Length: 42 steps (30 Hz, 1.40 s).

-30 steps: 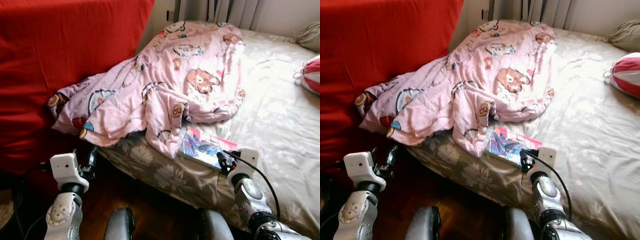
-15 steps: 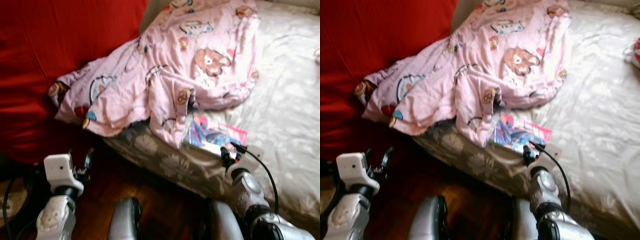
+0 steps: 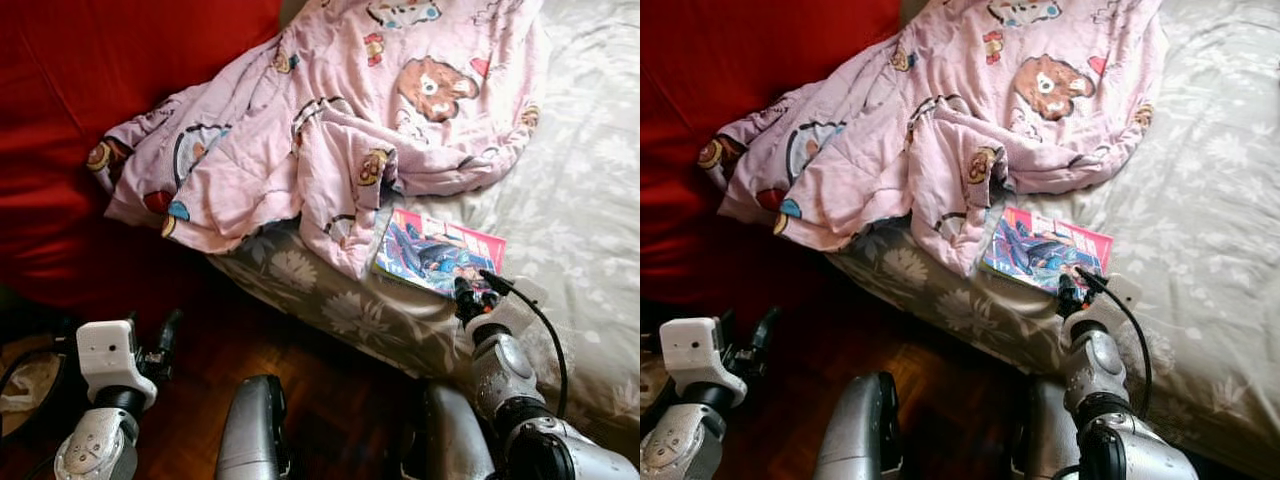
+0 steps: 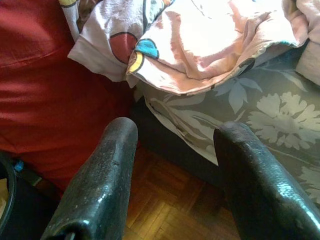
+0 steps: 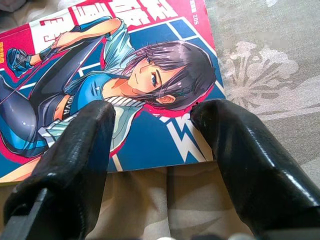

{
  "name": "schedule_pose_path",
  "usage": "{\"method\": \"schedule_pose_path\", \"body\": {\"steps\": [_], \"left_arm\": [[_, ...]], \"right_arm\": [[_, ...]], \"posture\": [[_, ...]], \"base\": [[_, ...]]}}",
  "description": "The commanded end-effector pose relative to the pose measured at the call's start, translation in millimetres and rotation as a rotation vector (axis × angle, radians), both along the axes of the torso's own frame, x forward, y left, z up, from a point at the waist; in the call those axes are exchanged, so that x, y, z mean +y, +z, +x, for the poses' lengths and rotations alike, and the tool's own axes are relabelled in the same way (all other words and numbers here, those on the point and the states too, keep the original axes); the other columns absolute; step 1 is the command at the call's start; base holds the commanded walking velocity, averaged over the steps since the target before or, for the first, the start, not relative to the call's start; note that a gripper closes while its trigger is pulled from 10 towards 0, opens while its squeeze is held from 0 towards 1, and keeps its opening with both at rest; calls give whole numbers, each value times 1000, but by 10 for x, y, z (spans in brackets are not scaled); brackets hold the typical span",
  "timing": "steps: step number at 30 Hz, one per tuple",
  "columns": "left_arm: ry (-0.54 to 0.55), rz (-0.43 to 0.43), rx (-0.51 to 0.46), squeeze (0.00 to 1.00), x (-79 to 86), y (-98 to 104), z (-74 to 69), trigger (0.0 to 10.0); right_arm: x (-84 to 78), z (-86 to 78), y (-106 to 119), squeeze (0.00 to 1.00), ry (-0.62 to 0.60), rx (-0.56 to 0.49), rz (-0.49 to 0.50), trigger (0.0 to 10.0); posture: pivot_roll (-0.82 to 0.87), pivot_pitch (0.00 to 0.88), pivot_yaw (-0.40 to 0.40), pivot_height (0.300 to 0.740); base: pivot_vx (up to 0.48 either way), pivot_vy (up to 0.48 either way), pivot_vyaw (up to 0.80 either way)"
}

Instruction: Clean up the room

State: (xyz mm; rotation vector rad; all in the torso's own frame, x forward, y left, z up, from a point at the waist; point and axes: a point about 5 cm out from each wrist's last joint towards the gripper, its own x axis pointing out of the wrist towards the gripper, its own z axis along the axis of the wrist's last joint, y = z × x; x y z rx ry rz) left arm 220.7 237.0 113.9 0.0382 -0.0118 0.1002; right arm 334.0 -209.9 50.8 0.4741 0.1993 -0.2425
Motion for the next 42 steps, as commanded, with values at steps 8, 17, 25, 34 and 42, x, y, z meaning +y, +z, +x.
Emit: {"method": "schedule_pose_path", "body": {"steps": [8, 17, 25, 34, 42], "left_arm": [[24, 3, 15, 0, 60, 18, -11, 10000], [29, 3, 12, 0, 69, 28, 4, 10000], [28, 6, 13, 0, 79, 32, 0, 10000], [27, 10, 17, 0, 88, 31, -10, 10000], [24, 19, 23, 0, 101, 32, -34, 10000]], "right_arm": [[-5, 4, 38, 0, -16, -70, 51, 10000], [60, 55, 115, 0, 6, -131, 71, 10000], [-30, 4, 64, 0, -54, -105, 71, 10000], [-69, -42, 0, 0, -73, -66, 66, 10000], [-101, -78, -29, 0, -107, -59, 60, 10000]], "posture": [[283, 284, 69, 572], [282, 279, 70, 572], [288, 278, 75, 572], [292, 279, 80, 572], [298, 283, 84, 572]], "base": [[0, 0, 0], [0, 0, 0], [0, 0, 0], [0, 0, 0], [0, 0, 0]]}}
